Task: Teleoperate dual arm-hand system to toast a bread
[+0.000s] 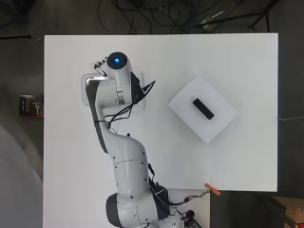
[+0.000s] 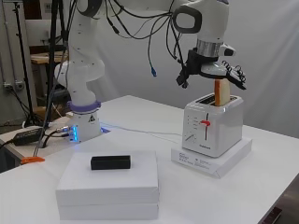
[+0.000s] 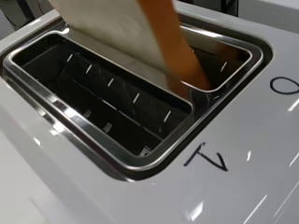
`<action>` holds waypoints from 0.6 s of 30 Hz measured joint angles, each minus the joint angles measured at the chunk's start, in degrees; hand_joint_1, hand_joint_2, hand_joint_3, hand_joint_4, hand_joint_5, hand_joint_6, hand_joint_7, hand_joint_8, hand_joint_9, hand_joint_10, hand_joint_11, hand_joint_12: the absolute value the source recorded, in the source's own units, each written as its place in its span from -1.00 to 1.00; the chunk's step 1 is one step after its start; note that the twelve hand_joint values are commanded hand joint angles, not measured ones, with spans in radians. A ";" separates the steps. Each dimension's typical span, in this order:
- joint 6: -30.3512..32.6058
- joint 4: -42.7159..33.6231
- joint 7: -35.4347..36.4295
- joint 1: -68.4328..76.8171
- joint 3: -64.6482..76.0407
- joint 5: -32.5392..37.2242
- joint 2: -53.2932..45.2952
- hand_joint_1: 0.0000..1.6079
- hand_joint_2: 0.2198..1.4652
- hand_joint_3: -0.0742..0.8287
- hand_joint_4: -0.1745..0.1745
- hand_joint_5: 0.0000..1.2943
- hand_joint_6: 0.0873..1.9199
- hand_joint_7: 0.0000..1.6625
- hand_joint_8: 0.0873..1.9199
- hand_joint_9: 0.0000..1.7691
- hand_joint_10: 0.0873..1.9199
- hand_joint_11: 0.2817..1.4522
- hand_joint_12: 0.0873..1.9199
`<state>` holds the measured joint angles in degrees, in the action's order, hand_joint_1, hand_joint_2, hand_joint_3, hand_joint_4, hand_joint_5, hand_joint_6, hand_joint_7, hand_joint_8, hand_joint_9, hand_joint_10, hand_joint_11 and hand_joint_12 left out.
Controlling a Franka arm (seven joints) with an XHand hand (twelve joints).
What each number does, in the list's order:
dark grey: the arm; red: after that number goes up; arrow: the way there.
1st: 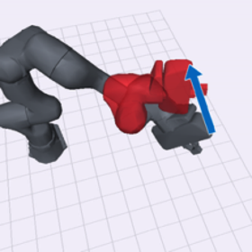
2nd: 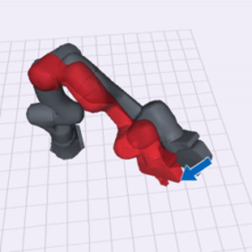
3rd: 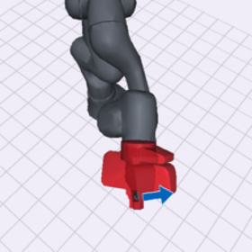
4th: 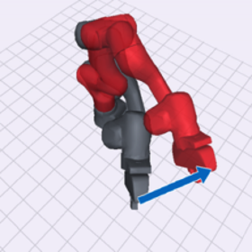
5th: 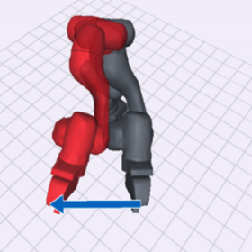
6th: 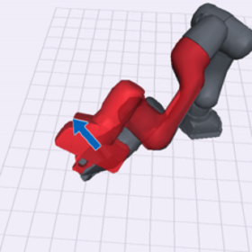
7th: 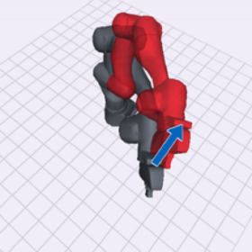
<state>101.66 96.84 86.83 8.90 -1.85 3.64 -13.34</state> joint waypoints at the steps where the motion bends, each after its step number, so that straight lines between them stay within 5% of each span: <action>1: -2.94 -2.23 -1.45 -0.04 0.03 0.09 -1.13 -0.93 0.27 -0.86 -0.62 -0.98 -1.00 -0.91 -1.00 -0.72 -1.00 -0.86 -1.00; 6: -13.49 -8.96 -4.71 -0.41 0.76 2.32 -2.29 -0.92 0.35 -0.83 -0.79 -0.95 -1.00 -0.84 -1.00 -0.68 -1.00 -0.85 -1.00; 11: -8.02 -3.71 -7.60 -1.01 2.58 3.60 -1.97 -0.93 0.39 -0.83 -0.72 -0.75 -1.00 -0.74 -1.00 -0.63 -1.00 -0.84 -1.00; 18: -4.80 -3.46 -21.48 -2.44 8.73 0.42 -3.11 -1.00 0.38 -0.84 -0.32 -0.67 -1.00 -0.71 -1.00 -0.65 -1.00 -0.87 -1.00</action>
<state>96.86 93.38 65.35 6.46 6.89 4.06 -16.45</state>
